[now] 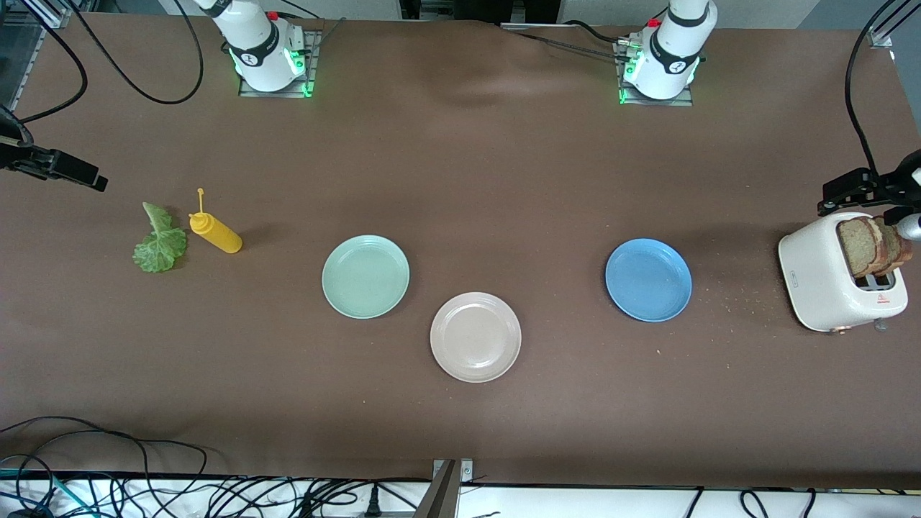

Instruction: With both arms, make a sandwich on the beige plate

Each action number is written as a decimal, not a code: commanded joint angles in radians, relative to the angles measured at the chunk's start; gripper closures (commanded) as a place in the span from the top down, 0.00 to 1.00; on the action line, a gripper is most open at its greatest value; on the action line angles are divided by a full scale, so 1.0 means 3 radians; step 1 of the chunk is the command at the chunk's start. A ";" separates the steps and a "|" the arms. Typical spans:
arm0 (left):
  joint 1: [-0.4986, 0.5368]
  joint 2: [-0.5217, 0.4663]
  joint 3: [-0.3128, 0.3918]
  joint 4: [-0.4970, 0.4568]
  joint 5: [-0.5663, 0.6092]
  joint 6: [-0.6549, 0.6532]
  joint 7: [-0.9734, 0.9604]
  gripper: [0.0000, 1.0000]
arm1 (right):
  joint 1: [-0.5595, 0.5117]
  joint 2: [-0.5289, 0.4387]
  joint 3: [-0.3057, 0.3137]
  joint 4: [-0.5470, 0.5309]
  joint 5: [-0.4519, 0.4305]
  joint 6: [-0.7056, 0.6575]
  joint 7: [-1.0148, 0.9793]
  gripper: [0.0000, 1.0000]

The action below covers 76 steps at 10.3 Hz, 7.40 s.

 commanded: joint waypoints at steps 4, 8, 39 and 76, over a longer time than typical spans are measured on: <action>-0.0028 -0.0011 -0.0034 0.0196 0.0039 -0.0058 0.0102 1.00 | 0.0006 0.0035 0.0001 0.0069 0.0044 -0.0044 0.0046 1.00; -0.0023 -0.0016 -0.0034 0.0196 0.0039 -0.0058 0.0102 1.00 | 0.0006 0.0035 0.0001 0.0069 0.0044 -0.0039 0.0030 1.00; 0.0003 -0.0016 -0.0039 0.0196 -0.0170 -0.0058 -0.0241 1.00 | -0.0004 0.0188 -0.0014 0.0049 0.0049 -0.0070 0.0041 1.00; 0.0770 0.0509 -0.0019 0.0186 -0.0130 -0.0129 -0.0230 1.00 | 0.0001 0.0193 -0.0004 0.0049 0.0054 -0.0075 0.0036 1.00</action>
